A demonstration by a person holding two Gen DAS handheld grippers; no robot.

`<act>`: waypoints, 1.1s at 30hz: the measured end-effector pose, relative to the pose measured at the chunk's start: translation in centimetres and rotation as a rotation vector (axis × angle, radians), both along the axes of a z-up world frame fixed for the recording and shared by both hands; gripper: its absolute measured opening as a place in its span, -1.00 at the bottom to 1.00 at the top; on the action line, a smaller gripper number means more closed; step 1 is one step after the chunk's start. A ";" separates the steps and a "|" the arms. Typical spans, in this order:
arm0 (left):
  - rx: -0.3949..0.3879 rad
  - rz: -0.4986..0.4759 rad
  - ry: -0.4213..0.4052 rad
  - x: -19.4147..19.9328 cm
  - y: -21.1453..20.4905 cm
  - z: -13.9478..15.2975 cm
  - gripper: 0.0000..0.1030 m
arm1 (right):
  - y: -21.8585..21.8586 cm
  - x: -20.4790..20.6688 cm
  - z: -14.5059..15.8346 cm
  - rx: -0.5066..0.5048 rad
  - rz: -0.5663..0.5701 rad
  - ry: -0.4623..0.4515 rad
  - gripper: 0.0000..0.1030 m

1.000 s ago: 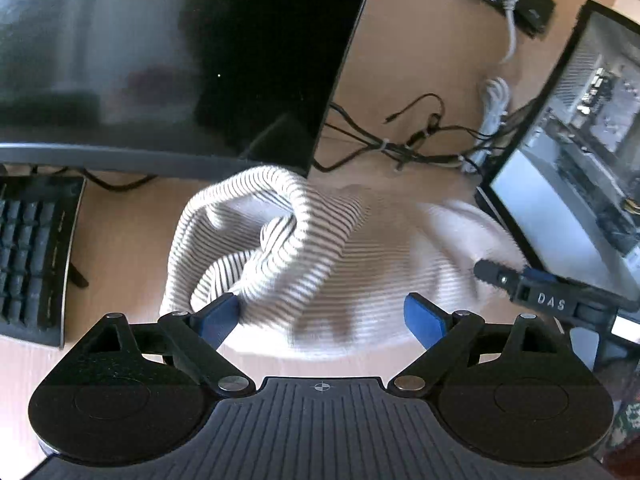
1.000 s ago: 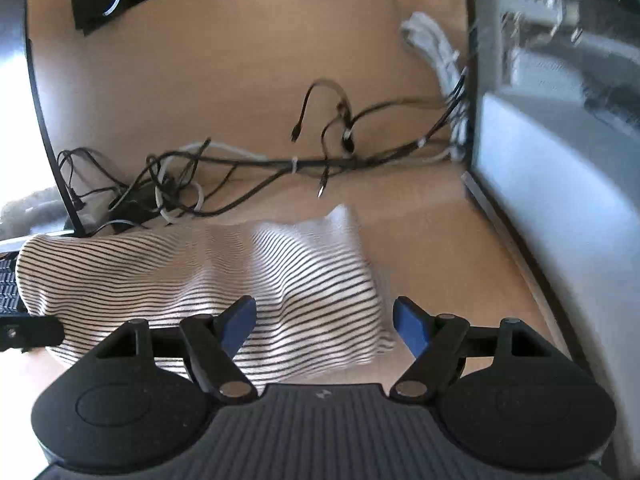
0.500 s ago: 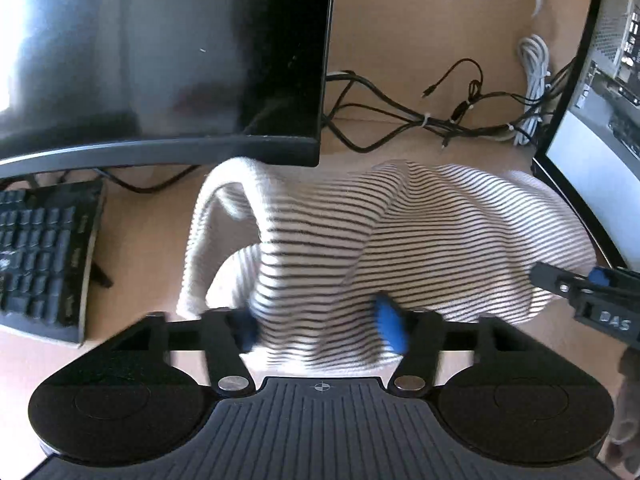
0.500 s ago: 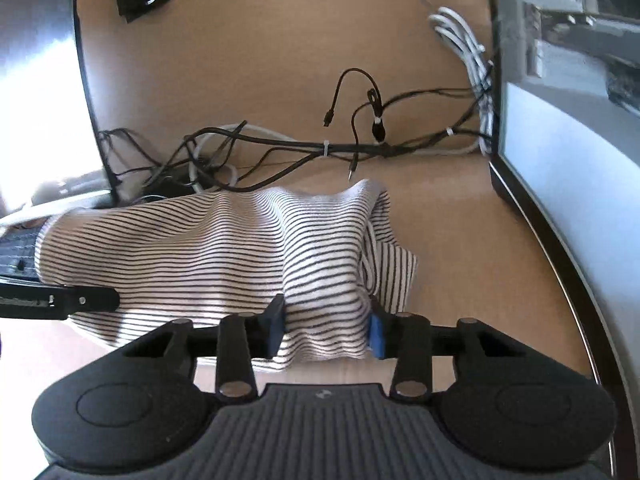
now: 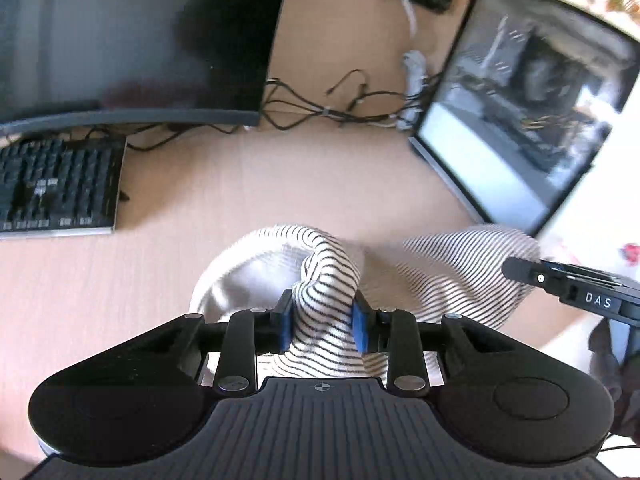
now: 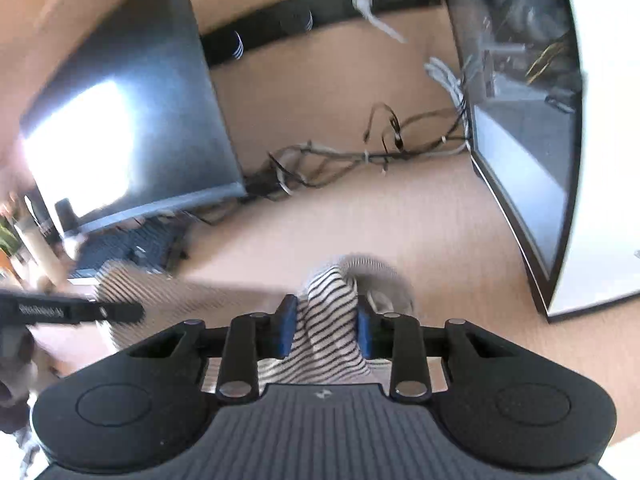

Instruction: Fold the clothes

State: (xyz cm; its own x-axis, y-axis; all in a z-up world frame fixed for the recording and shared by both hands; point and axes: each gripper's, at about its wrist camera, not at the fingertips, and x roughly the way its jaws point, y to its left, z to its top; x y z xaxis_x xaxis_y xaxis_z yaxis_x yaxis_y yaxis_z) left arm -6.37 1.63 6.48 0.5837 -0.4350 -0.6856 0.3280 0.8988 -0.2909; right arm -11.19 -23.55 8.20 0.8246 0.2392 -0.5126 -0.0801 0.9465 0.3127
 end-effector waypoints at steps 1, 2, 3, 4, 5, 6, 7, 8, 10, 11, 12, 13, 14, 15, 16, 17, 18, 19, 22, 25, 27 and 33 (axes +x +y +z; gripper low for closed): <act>-0.024 -0.009 0.010 -0.6 0.4 0.5 -0.39 | -0.4 -0.7 0.6 0.014 0.002 -0.013 -0.65; -0.042 -0.017 0.012 -1.0 0.7 0.9 -0.39 | -0.4 -1.2 1.3 0.025 0.004 -0.025 -0.67; -0.054 -0.025 0.006 -1.1 1.0 1.4 -0.39 | -0.4 -1.3 1.9 0.028 0.005 -0.043 -0.73; -0.058 -0.028 -0.010 -1.0 1.1 1.7 -0.41 | -0.5 -1.0 2.2 0.022 0.005 -0.064 -0.84; -0.054 -0.026 -0.038 -0.7 1.0 2.1 -0.46 | -0.7 -0.3 2.3 0.011 0.006 -0.081 -0.92; -0.047 -0.022 -0.059 0.0 0.8 2.3 -0.52 | -0.9 0.8 2.1 -0.004 0.005 -0.093 -0.92; -0.041 -0.012 -0.073 1.2 0.4 2.4 -0.55 | -1.3 2.3 1.6 -0.026 0.003 -0.100 -0.92; -0.041 0.002 -0.087 2.6 0.0 2.4 -0.55 | -2.4 4.0 0.9 -0.065 -0.009 -0.113 -0.92; -0.010 0.040 -0.135 5.9 -0.8 2.3 -0.55 | -1.3 7.6 0.2 -0.160 -0.036 -0.121 -0.92; 0.020 0.067 -0.152 7.5 -1.2 2.2 -0.55 | -0.5 9.3 0.2 -0.184 -0.043 -0.104 -0.91; 0.051 0.094 -0.169 9.1 -1.6 2.1 -0.55 | -0.3 10.3 0.2 -0.189 -0.044 -0.084 -0.88; 0.079 0.117 -0.176 10.5 -1.9 2.0 -0.52 | -0.4 10.7 0.5 -0.186 -0.020 -0.076 -0.83; 0.092 0.124 -0.165 11.2 -1.9 1.9 -0.50 | -0.3 10.4 0.8 -0.198 0.025 -0.079 -0.59; 0.081 0.115 -0.139 11.4 -1.6 1.8 -0.43 | -0.2 9.6 1.0 -0.227 0.071 -0.088 -0.38; 0.055 0.098 -0.107 11.2 -1.2 1.5 -0.30 | 0.0 8.5 1.0 -0.254 0.102 -0.095 0.01; 0.024 0.085 -0.072 10.5 -0.5 1.0 -0.21 | 0.0 7.2 0.5 -0.252 0.114 -0.080 0.08; -0.006 0.075 -0.032 9.8 0.3 0.4 -0.08 | -0.3 5.9 -0.3 -0.217 0.126 -0.044 0.08; -0.043 0.063 0.008 8.9 1.2 -0.3 0.02 | -0.5 4.8 -1.4 -0.167 0.148 0.005 0.07; -0.097 0.043 0.053 6.3 2.4 -2.4 0.19 | 1.3 3.5 -6.3 -0.145 0.257 0.181 -0.29; -0.019 0.044 0.036 5.5 2.4 -2.9 0.41 | 3.0 2.8 -9.7 -0.278 0.311 0.156 -0.30; -0.006 0.019 0.049 5.3 2.7 -2.3 0.64 | 3.1 3.3 -9.4 -0.307 0.332 0.144 -0.31; 0.116 -0.178 0.063 1.8 0.7 -2.0 0.80 | 2.0 4.9 -9.2 -0.281 0.333 0.138 -0.34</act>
State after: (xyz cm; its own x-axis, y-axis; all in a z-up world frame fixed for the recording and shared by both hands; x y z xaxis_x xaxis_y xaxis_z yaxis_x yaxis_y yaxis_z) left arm -4.60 2.30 4.52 0.4596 -0.4429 -0.7698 0.4688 0.8571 -0.2133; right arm -6.33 -21.52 -1.02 0.6461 0.3159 -0.6948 -0.3699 0.9259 0.0770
